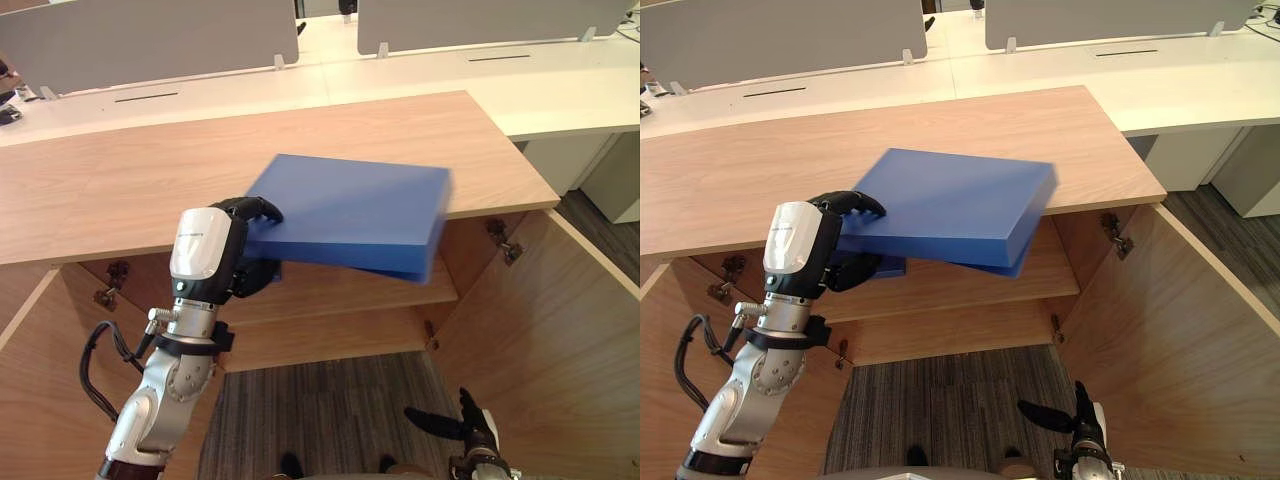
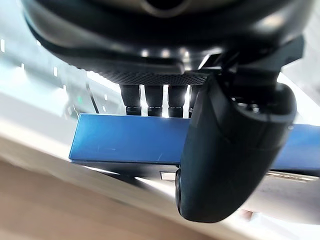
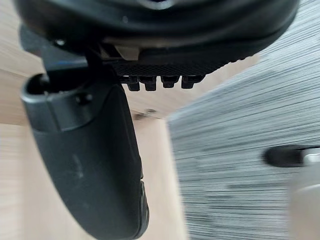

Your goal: Walk over to the cabinet, pick up the folder, carry it to the office cabinet, place the folder inside the office cabinet, then close the office cabinet door

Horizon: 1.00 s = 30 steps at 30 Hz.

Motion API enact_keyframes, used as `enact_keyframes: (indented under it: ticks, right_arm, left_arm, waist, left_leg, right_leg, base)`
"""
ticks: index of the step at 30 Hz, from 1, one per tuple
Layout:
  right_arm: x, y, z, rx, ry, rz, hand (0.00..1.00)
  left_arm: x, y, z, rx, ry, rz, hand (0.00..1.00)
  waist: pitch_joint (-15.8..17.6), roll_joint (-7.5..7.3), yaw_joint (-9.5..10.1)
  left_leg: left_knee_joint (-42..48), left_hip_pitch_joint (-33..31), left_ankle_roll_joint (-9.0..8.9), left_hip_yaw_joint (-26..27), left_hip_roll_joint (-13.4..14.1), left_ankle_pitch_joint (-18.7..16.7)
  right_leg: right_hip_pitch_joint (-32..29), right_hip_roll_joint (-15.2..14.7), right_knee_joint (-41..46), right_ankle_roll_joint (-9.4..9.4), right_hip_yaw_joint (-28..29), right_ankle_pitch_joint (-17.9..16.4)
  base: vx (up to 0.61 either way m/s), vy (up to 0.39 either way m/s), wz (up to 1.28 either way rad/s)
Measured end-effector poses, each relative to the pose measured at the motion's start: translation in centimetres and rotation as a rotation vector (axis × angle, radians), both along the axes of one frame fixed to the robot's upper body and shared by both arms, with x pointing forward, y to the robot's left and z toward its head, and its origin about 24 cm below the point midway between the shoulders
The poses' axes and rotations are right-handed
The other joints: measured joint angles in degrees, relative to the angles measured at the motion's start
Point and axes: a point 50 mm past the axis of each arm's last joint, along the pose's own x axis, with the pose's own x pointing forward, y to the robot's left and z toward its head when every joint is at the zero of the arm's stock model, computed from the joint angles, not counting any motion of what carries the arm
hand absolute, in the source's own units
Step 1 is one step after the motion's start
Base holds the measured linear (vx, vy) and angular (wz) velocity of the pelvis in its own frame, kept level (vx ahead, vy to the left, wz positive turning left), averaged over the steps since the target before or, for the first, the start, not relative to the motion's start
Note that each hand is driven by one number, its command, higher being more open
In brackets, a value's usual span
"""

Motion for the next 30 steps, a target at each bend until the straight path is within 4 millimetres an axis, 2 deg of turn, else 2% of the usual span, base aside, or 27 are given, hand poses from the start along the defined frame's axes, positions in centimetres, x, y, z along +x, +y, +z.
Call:
enact_keyframes:
  ticks: [1,3,4,6,7,9,12,13,14,15,18,22,24,27,30]
  right_arm:
    - [0.4,0.1,0.6,-0.001,-0.034,0.001,1.00]
    - [2.0,0.5,3.2,-0.005,-0.180,0.013,1.00]
    - [2.4,0.6,4.0,-0.002,-0.221,0.016,1.00]
    - [3.3,0.9,7.0,0.010,-0.381,0.010,1.00]
    - [3.4,0.9,7.8,0.018,-0.421,0.000,1.00]
    - [3.9,0.8,11.0,0.050,-0.581,-0.031,1.00]
    - [4.2,0.4,14.1,0.077,-0.743,-0.046,1.00]
    - [4.2,0.2,15.8,0.076,-0.828,-0.045,1.00]
    - [4.2,0.1,16.4,0.075,-0.858,-0.042,1.00]
    - [4.3,0.0,17.9,0.084,-0.941,-0.028,1.00]
    - [4.8,0.2,19.3,0.104,-1.024,-0.003,1.00]
    - [6.4,0.9,21.8,0.150,-1.162,0.081,1.00]
    - [7.8,1.7,23.4,0.163,-1.216,0.209,1.00]
    - [8.8,2.8,24.4,0.158,-1.232,0.354,1.00]
    - [10.3,4.1,24.3,0.154,-1.183,0.549,1.00]
  left_arm:
    - [-0.3,-0.5,0.0,-0.048,0.006,-0.031,0.00]
    - [-1.6,-2.0,0.3,-0.197,0.025,-0.132,0.00]
    - [-1.8,-2.2,0.4,-0.230,0.029,-0.153,0.00]
    - [-2.7,-2.3,0.8,-0.359,0.037,-0.208,0.00]
    - [-2.9,-2.2,0.9,-0.398,0.040,-0.215,0.00]
    - [-3.5,-1.4,0.7,-0.571,0.076,-0.231,0.00]
    - [-4.0,-0.3,-0.2,-0.805,0.155,-0.271,0.00]
    - [-4.4,0.1,-0.8,-0.946,0.195,-0.294,0.00]
    - [-4.5,0.3,-1.1,-0.996,0.210,-0.307,0.00]
    - [-4.6,0.6,-1.7,-1.118,0.244,-0.337,0.00]
    - [-4.7,0.7,-2.3,-1.203,0.277,-0.366,0.00]
    - [-4.5,0.5,-3.7,-1.289,0.346,-0.423,0.00]
    - [-4.4,0.3,-4.8,-1.307,0.404,-0.432,0.00]
    - [-4.4,0.0,-5.7,-1.320,0.463,-0.449,0.00]
    - [-4.3,-0.4,-6.5,-1.286,0.550,-0.491,0.00]
  waist:
    - [0.00,0.00,0.00]
    - [0.01,-0.02,-0.05]
    - [0.02,-0.03,-0.07]
    - [0.09,-0.14,-0.18]
    - [0.11,-0.17,-0.18]
    - [0.27,-0.60,-0.16]
    - [0.16,-0.82,-0.12]
    - [0.09,-1.29,-0.04]
    - [0.08,-1.54,-0.02]
    - [0.10,-2.25,0.08]
    - [0.07,-2.89,0.16]
    - [0.03,-2.93,0.34]
    - [0.00,-2.86,0.57]
    - [-0.04,-2.80,1.07]
    - [-0.06,-2.77,1.64]
  left_leg:
    - [0.00,0.00,0.01,0.18,0.01,-0.03]
    - [0.00,0.00,-0.01,0.84,0.03,-0.11]
    - [0.00,0.00,-0.06,0.99,0.04,-0.14]
    - [0.00,0.01,-0.11,1.17,0.04,-0.18]
    - [0.00,0.02,-0.11,1.17,0.03,-0.18]
    - [0.01,0.09,-0.13,1.29,0.00,-0.20]
    - [0.01,0.13,-0.37,1.33,0.01,-0.37]
    - [0.02,0.13,-0.36,1.34,0.01,-0.38]
    - [0.02,0.13,-0.35,1.34,0.01,-0.39]
    - [0.02,0.13,-0.34,1.35,0.00,-0.42]
    - [0.02,0.12,-0.25,1.42,-0.07,-0.47]
    - [0.02,0.12,-0.08,1.47,-0.35,-0.58]
    - [0.02,0.12,-0.05,1.32,-0.39,-0.55]
    - [0.02,0.11,0.01,1.06,-0.39,-0.50]
    - [0.02,0.11,0.35,0.37,-0.51,-0.24]
  right_leg:
    - [-0.11,0.00,0.00,0.02,0.20,0.08]
    - [-0.58,0.04,0.00,0.10,0.99,0.41]
    - [-0.70,0.06,0.00,0.12,1.18,0.48]
    - [-0.94,0.07,-0.01,0.19,1.51,0.65]
    - [-0.96,0.06,-0.01,0.20,1.53,0.65]
    - [-1.01,0.04,-0.02,0.28,1.68,0.71]
    - [-1.03,0.05,-0.04,0.31,1.81,0.72]
    - [-1.04,0.05,-0.06,0.34,1.86,0.74]
    - [-1.04,0.05,-0.06,0.34,1.88,0.74]
    - [-1.03,0.05,-0.03,0.40,1.90,0.79]
    - [-1.03,-0.02,-0.02,0.54,1.98,0.91]
    - [-1.01,-0.28,-0.05,0.77,1.87,1.05]
    - [-0.90,-0.33,-0.04,0.82,1.64,1.07]
    - [-0.74,-0.33,-0.04,0.82,1.39,1.07]
    - [-0.30,-0.46,-0.03,0.83,0.73,1.07]
  base:
    - [-0.03,0.011,-0.14]
    - [-0.05,0.016,-0.17]
    - [-0.04,0.013,-0.16]
    - [-0.03,0.009,-0.08]
    - [-0.03,0.009,-0.03]
    - [0.00,0.000,0.00]
    - [0.00,0.000,0.00]
    - [0.00,0.000,0.00]
    - [0.00,0.000,0.00]
    - [0.00,0.000,0.00]
    - [0.00,0.000,0.00]
    - [0.00,0.000,0.00]
    - [-0.01,0.001,0.02]
    - [-0.01,-0.002,0.04]
    - [0.00,0.000,0.12]
